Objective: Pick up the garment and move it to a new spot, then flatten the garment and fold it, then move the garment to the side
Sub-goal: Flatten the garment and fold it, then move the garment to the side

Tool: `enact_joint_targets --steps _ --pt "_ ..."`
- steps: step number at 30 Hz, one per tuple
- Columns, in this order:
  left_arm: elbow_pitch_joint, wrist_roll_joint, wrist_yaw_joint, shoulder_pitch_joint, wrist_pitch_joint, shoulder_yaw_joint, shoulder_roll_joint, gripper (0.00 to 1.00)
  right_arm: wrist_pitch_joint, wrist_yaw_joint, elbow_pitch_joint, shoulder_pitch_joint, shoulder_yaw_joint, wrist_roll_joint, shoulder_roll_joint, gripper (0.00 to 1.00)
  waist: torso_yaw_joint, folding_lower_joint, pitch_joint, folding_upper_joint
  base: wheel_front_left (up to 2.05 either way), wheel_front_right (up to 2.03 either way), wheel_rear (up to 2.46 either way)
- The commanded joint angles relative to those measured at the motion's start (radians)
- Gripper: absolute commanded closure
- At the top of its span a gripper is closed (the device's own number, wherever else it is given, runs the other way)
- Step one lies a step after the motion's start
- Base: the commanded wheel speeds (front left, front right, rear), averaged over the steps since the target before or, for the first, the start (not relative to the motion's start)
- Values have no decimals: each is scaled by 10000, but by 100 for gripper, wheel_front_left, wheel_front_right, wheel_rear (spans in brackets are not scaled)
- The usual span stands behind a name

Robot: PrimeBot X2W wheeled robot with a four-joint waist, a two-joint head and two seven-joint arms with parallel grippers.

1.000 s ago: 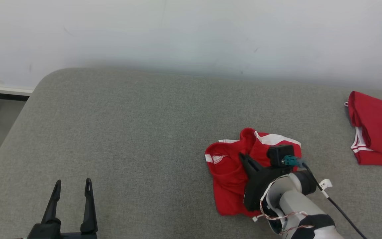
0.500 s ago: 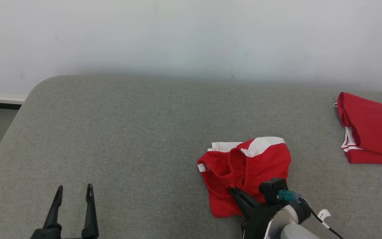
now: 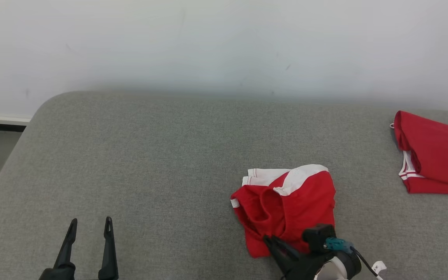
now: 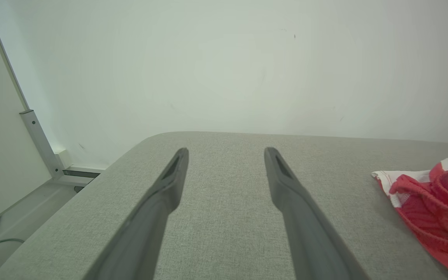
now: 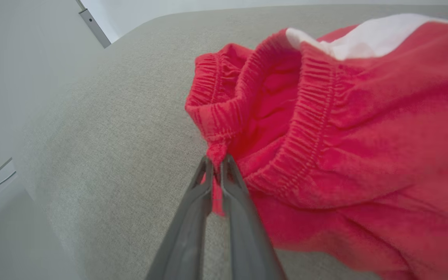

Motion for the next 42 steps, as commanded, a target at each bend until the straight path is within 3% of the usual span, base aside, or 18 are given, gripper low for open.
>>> enact_joint_targets --steps 1,10,16,21,32,42 --pt "-1 68 -28 142 -22 42 -30 0 -64 2 56 89 -113 -25 6 0 -35 0 -47 -1 0 0 0" --pt "-140 87 59 373 -22 263 78 0 -1321 2 -1062 299 -1172 -205 -381 0 -328 0 -227 -1 0 0 0" --pt "-286 103 175 493 -22 493 142 0 -1787 2 -2330 730 -2990 -833 -453 0 -697 0 -212 -1 0 0 0" --pt "-391 218 269 543 -22 497 202 0 -1880 2 -3662 1582 -4705 -1747 6 0 -1025 0 -195 -1 0 0 0" --pt "-278 494 373 577 34 340 421 0 -1895 2 -4913 3145 -6262 -2794 1026 0 -1298 0 -336 -1 0 0 0" --pt "-407 523 405 718 656 433 911 0 -1694 2 -5074 3699 -6466 -3706 1315 0 -1400 0 -646 -1 0 0 0"
